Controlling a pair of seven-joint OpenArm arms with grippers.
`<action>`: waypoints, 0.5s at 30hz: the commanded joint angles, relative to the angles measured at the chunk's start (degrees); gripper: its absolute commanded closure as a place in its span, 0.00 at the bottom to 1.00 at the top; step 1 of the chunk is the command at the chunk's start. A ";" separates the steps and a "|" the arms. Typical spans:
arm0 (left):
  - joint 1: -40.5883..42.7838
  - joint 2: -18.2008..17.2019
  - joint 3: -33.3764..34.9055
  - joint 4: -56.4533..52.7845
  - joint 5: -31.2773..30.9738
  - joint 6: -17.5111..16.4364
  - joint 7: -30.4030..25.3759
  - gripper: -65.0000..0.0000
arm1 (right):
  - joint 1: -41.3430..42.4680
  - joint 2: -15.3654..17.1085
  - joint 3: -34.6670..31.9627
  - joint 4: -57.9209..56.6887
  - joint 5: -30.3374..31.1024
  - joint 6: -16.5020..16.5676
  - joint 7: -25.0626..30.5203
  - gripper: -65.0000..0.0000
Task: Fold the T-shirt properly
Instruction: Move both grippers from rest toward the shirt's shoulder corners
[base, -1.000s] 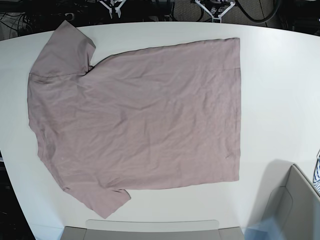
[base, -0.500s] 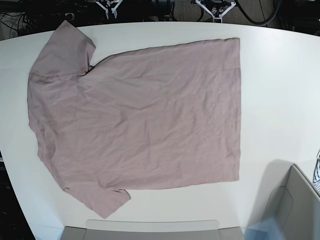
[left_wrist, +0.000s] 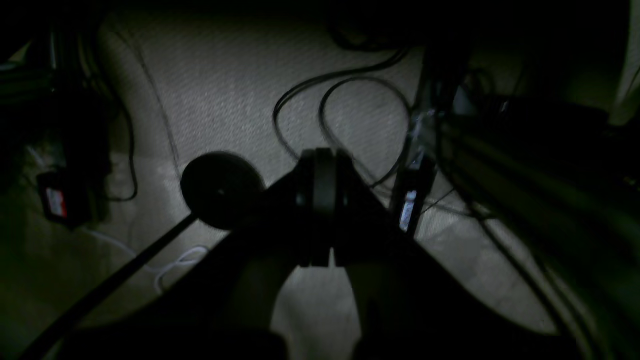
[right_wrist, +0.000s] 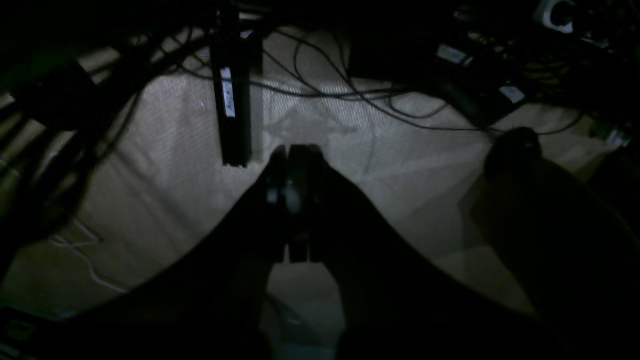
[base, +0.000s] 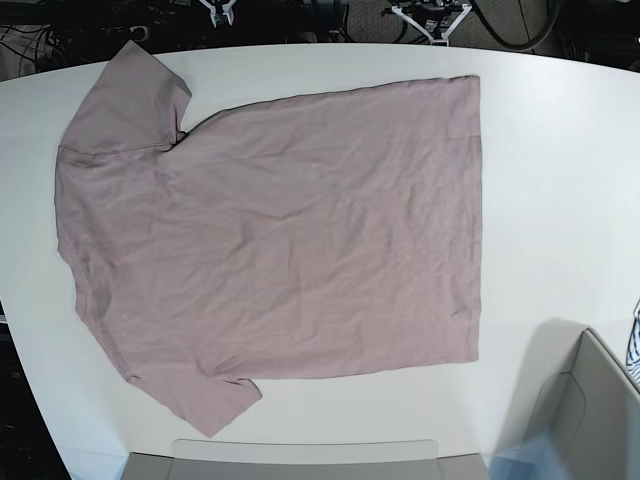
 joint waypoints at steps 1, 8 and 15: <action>1.12 -0.81 0.00 0.21 -0.21 0.30 -0.50 1.00 | -1.27 0.38 -0.03 0.64 0.21 0.10 0.16 1.00; 5.34 -1.51 0.00 0.30 -0.21 0.30 -0.50 1.00 | -5.31 3.46 -0.03 4.77 0.21 0.10 0.16 1.00; 15.01 -4.15 -0.26 13.05 -0.30 0.30 1.61 1.00 | -13.31 6.45 -0.03 16.11 0.21 0.10 0.16 1.00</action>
